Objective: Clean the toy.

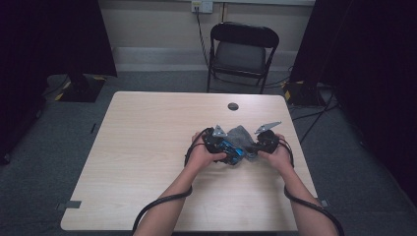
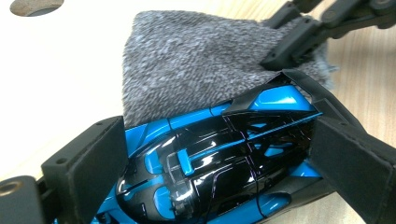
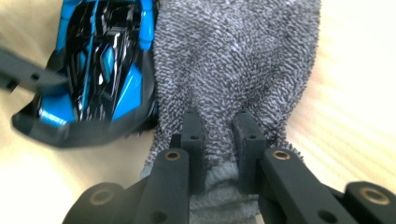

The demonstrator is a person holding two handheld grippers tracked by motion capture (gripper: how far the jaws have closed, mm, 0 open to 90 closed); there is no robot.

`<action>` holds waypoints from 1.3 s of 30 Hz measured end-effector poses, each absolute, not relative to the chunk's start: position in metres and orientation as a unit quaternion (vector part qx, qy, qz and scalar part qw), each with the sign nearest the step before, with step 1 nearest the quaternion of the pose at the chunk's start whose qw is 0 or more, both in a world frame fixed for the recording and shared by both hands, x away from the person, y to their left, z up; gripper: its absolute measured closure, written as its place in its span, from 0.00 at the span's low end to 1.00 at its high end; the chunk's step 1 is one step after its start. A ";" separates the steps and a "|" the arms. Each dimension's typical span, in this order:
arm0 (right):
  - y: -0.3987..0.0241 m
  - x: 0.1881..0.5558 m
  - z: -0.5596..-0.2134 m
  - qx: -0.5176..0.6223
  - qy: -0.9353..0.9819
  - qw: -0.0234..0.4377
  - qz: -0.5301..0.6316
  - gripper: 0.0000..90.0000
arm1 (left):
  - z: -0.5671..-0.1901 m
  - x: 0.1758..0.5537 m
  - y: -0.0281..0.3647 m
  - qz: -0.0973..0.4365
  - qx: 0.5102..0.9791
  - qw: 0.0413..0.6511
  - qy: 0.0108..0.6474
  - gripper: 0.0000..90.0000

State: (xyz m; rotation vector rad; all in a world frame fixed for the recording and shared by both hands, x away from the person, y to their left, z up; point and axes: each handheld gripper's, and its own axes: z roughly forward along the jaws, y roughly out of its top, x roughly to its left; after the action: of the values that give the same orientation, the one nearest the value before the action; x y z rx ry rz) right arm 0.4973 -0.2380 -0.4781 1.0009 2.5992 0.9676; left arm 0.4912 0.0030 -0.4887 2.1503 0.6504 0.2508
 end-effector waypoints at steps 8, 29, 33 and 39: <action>-0.250 0.481 -0.477 0.345 0.873 0.097 0.331 0.86 | -0.489 0.491 0.003 0.101 0.860 0.427 0.260 0.05; -0.276 0.442 -0.475 0.339 0.878 0.083 0.328 0.86 | -0.488 0.491 0.002 0.101 0.862 0.423 0.261 0.05; -0.282 0.433 -0.474 0.336 0.881 0.079 0.324 0.86 | -0.488 0.491 0.002 0.101 0.863 0.421 0.261 0.05; -0.291 0.422 -0.472 0.335 0.882 0.072 0.324 0.86 | -0.488 0.491 0.002 0.101 0.863 0.421 0.262 0.05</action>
State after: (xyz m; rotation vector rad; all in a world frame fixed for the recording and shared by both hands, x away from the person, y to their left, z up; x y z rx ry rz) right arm 0.4223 -0.2906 -0.4724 1.0074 2.6491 0.9731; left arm 0.4910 0.0016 -0.4875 2.1621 0.6560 0.2525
